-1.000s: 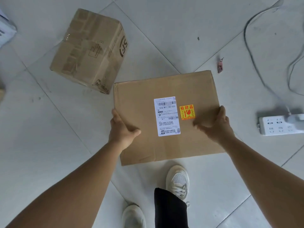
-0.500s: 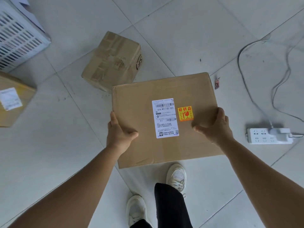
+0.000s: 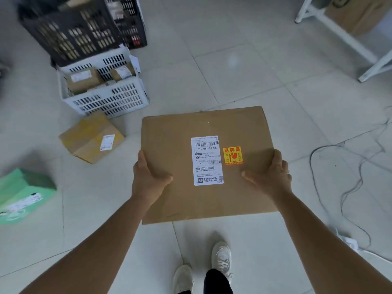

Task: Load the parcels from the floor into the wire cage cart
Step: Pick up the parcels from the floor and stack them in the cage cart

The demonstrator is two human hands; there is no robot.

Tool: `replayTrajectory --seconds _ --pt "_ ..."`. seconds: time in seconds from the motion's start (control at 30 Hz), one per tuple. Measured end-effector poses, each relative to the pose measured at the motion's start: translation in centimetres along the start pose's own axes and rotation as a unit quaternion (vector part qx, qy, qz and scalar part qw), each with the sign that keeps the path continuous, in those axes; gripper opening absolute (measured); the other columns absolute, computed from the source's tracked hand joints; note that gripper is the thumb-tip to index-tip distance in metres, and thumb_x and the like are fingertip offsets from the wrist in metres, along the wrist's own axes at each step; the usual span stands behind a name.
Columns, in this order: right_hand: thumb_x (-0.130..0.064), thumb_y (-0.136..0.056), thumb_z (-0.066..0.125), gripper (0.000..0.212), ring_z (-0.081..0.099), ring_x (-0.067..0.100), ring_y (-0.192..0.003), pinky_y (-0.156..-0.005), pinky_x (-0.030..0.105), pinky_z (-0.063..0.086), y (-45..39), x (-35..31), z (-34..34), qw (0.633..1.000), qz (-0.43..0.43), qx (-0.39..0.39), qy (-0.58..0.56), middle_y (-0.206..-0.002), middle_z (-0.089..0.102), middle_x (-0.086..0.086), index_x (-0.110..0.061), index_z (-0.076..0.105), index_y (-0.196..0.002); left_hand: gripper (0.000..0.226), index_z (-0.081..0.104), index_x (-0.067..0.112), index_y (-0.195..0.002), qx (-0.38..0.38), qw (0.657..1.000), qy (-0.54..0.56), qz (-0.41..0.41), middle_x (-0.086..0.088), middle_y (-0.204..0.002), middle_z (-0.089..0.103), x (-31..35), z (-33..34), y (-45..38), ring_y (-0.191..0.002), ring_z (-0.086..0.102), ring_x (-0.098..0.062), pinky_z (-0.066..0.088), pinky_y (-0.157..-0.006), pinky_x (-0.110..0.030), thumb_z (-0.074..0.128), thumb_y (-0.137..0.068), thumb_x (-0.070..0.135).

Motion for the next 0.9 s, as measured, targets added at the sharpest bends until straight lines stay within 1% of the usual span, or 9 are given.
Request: replayTrajectory --seconds 0.1,0.2,0.3,0.43,0.63,0.73,0.83,0.9 --pt "-0.048 -0.074 0.075 0.105 0.034 0.040 -0.130 -0.104 0.053 0.034 2.1 -5.7 -1.5 0.999 -0.048 -0.005 0.013 -0.145 0.030 0.005 -0.026 0.007 -0.151 0.102 0.014 0.026 -0.149 0.036 0.999 0.023 -0.009 -0.004 -0.141 0.037 0.9 -5.7 1.0 -0.124 0.046 -0.028 0.046 -0.098 -0.049 0.080 -0.071 0.029" --pt "-0.051 -0.073 0.076 0.106 0.035 0.038 -0.128 -0.101 0.054 0.037 4.0 -11.4 -2.1 0.994 -0.107 -0.013 0.022 -0.144 0.030 0.005 -0.026 0.007 -0.150 0.107 0.009 0.023 -0.152 0.079 0.996 0.044 -0.025 -0.007 -0.145 0.033 1.2 -11.2 2.1 -0.127 0.043 -0.030 0.041 -0.101 -0.047 0.080 -0.072 0.024" --pt "-0.054 -0.072 0.075 0.106 0.036 0.037 -0.128 -0.099 0.053 0.040 5.8 -16.8 -1.9 0.986 -0.164 -0.028 0.030 -0.143 0.031 0.004 -0.027 0.007 -0.149 0.109 0.008 0.020 -0.153 0.129 0.989 0.060 -0.042 -0.009 -0.146 0.032 1.0 -16.5 3.6 -0.129 0.041 -0.029 0.039 -0.104 -0.045 0.081 -0.072 0.023" --pt "-0.056 -0.073 0.074 0.109 0.035 0.037 -0.130 -0.101 0.053 0.039 9.1 -23.6 -0.6 0.970 -0.234 -0.054 0.050 -0.146 0.030 0.004 -0.026 0.004 -0.151 0.111 0.007 0.021 -0.154 0.197 0.973 0.087 -0.078 -0.008 -0.148 0.030 -0.6 -23.0 6.6 -0.127 0.042 -0.028 0.037 -0.104 -0.042 0.081 -0.071 0.020" --pt "-0.055 -0.072 0.074 0.110 0.032 0.037 -0.130 -0.100 0.050 0.038 16.1 -31.8 3.1 0.933 -0.334 -0.112 0.075 -0.145 0.028 0.006 -0.022 0.005 -0.152 0.109 0.006 0.024 -0.154 0.285 0.941 0.114 -0.140 -0.005 -0.149 0.027 -4.3 -31.2 13.0 -0.128 0.042 -0.028 0.037 -0.103 -0.041 0.079 -0.074 0.021" --pt "-0.057 -0.071 0.074 0.109 0.032 0.037 -0.131 -0.101 0.051 0.039 20.6 -35.3 5.3 0.910 -0.381 -0.135 0.089 -0.146 0.030 0.006 -0.021 0.010 -0.151 0.108 0.007 0.024 -0.153 0.335 0.919 0.118 -0.169 -0.007 -0.149 0.027 -6.6 -34.9 16.9 -0.127 0.043 -0.029 0.038 -0.103 -0.043 0.080 -0.073 0.024" --pt "-0.057 -0.070 0.075 0.111 0.031 0.037 -0.134 -0.105 0.053 0.037 25.8 -38.1 7.8 0.887 -0.423 -0.161 0.096 -0.150 0.028 0.007 -0.021 0.009 -0.152 0.106 0.009 0.024 -0.153 0.384 0.894 0.130 -0.192 -0.007 -0.147 0.029 -9.1 -38.4 21.5 -0.126 0.043 -0.029 0.040 -0.100 -0.042 0.079 -0.073 0.025" --pt "-0.059 -0.065 0.076 0.113 0.034 0.037 -0.133 -0.103 0.055 0.039 29.7 -39.7 9.5 0.866 -0.457 -0.180 0.091 -0.148 0.030 0.008 -0.021 0.011 -0.150 0.104 0.011 0.026 -0.152 0.413 0.876 0.140 -0.208 -0.006 -0.146 0.030 -10.8 -40.4 24.8 -0.125 0.044 -0.029 0.042 -0.098 -0.043 0.078 -0.073 0.026"
Point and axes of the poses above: each hand's wrist, its own y-axis away from the middle knuckle, its own z-axis out of the palm, x = y × z, the point moved 5 cm from there along -y, towards the middle knuckle
